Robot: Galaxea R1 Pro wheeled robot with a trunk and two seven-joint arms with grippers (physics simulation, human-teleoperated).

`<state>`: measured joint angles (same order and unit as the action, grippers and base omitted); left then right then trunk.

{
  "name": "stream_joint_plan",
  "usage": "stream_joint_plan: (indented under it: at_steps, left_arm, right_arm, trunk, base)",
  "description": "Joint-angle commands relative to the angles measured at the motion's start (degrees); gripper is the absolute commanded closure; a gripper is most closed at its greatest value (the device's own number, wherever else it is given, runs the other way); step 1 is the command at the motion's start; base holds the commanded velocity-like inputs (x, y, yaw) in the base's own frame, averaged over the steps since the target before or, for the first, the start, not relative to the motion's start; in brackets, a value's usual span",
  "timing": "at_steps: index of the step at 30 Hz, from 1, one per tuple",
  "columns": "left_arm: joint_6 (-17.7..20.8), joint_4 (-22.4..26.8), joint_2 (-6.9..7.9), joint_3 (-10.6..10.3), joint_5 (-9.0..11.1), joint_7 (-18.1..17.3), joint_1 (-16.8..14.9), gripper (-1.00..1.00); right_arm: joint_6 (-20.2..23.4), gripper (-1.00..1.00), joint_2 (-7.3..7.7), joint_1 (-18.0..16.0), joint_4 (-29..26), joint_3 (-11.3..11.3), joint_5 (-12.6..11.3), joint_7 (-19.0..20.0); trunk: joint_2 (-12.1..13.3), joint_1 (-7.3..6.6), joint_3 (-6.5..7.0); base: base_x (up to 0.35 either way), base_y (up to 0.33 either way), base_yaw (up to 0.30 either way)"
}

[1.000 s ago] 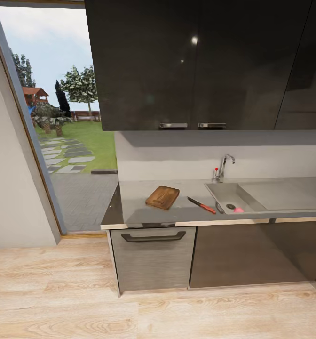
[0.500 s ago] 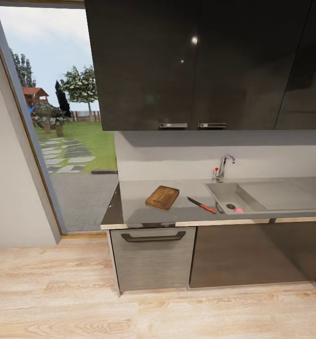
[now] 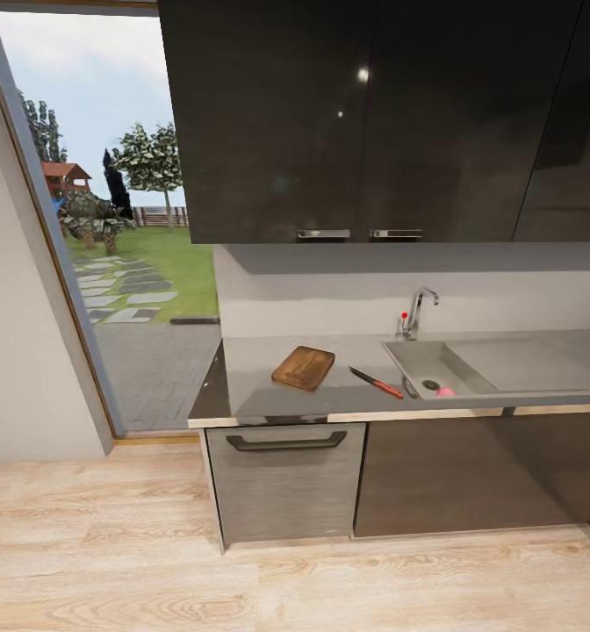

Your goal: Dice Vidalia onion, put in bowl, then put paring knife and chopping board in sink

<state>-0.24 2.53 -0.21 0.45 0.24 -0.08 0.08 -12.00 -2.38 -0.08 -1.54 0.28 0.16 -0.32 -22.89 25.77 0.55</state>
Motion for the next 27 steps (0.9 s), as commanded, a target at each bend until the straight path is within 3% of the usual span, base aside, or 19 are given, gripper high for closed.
stream_joint_plan:
  at_steps: [1, 11, 22, 26, 27]
  left_arm:
    - [0.0, 0.0, -0.01, 0.0, 0.0, 0.0, 0.0, -1.00]
    - [-0.1, 0.1, -0.01, 0.1, 0.0, 0.0, 0.0, -1.00]
    - [-0.3, 0.8, 0.08, 0.1, 0.0, 0.0, 0.0, -1.00]
    - [-1.9, 1.6, 0.11, 0.1, 0.0, 0.0, 0.0, -1.00]
    - [-2.6, 1.8, 0.11, 0.1, 0.0, 0.0, 0.0, -1.00]
  right_arm:
    - [-0.2, -1.00, 0.00, 0.0, 0.0, 0.0, 0.0, 0.0]
    - [-0.5, -1.00, 0.17, 0.0, -1.9, 0.0, 0.2, 0.0]
    - [1.0, -1.00, 0.22, 0.0, -25.5, 0.0, 0.3, -0.7]
    - [4.0, -1.00, 0.24, -0.1, -33.5, 0.0, 0.4, -2.0]
    - [7.5, -1.00, 0.20, -0.1, -38.8, 0.0, 0.3, -3.2]
  trunk:
    - [0.0, 0.02, -0.01]
    - [0.0, 0.02, -0.01]
    - [0.0, 0.02, -0.01]
    - [0.0, 0.02, -0.01]
    - [0.0, 0.02, -0.01]
  base:
    - [0.000, 0.000, 0.000]
    - [0.000, 0.000, 0.000]
    - [0.000, 0.000, 0.000]
    - [0.000, 0.000, 0.000]
    - [0.000, 0.000, 0.000]
